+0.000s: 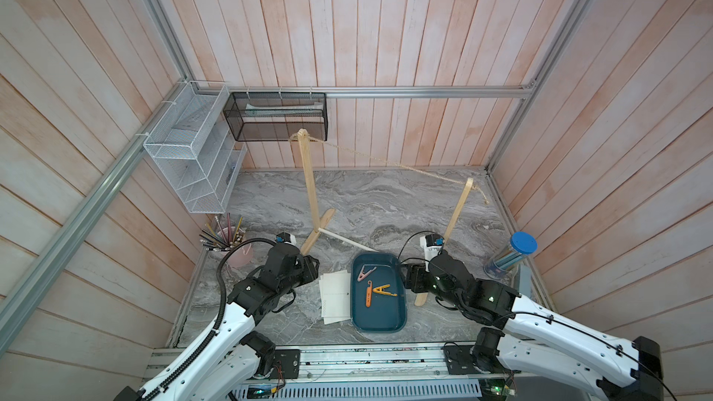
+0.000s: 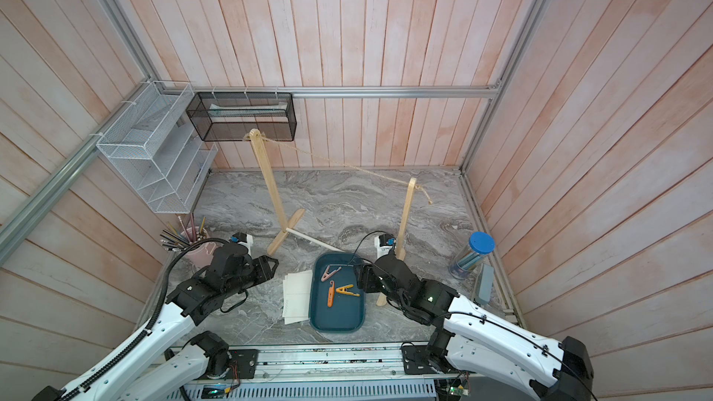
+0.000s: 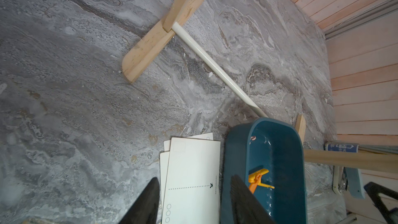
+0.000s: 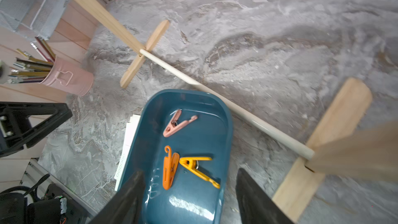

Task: Remove the postcards from the strings
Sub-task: Reset both arms

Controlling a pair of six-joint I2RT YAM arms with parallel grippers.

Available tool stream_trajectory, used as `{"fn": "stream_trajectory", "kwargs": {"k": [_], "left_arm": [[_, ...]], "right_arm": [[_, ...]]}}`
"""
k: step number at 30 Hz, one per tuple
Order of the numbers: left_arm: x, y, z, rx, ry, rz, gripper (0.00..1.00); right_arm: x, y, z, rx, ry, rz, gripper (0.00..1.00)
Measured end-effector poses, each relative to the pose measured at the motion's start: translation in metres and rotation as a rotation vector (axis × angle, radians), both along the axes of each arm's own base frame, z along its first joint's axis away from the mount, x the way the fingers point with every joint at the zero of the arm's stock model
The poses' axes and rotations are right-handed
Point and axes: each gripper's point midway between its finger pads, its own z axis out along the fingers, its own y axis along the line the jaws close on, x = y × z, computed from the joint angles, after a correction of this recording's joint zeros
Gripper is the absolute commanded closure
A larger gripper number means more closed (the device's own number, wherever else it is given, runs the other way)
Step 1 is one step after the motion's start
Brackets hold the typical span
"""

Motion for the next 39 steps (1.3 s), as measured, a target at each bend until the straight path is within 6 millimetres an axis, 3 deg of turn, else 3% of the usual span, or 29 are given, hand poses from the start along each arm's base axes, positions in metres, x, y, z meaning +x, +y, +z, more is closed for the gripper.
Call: {"fn": "stream_trajectory", "kwargs": {"k": [7, 20, 27, 34, 39], "left_arm": [[0.019, 0.009, 0.000, -0.010, -0.021, 0.050, 0.45], [0.034, 0.004, 0.001, -0.029, -0.047, 0.029, 0.45], [0.042, 0.005, -0.004, -0.018, -0.044, 0.033, 0.45], [0.054, 0.017, -0.010, 0.010, -0.028, 0.064, 0.45], [0.069, 0.034, -0.005, 0.020, -0.046, 0.120, 0.44]], "right_arm": [[0.013, -0.055, -0.021, -0.018, 0.114, -0.231, 0.32], [-0.009, -0.074, -0.058, -0.046, 0.271, -0.281, 0.30], [-0.015, -0.116, -0.062, -0.062, 0.318, -0.451, 0.30], [0.014, -0.164, -0.058, -0.055, 0.297, -0.626, 0.30], [0.050, -0.179, -0.048, 0.004, 0.214, -0.669, 0.30]]}}
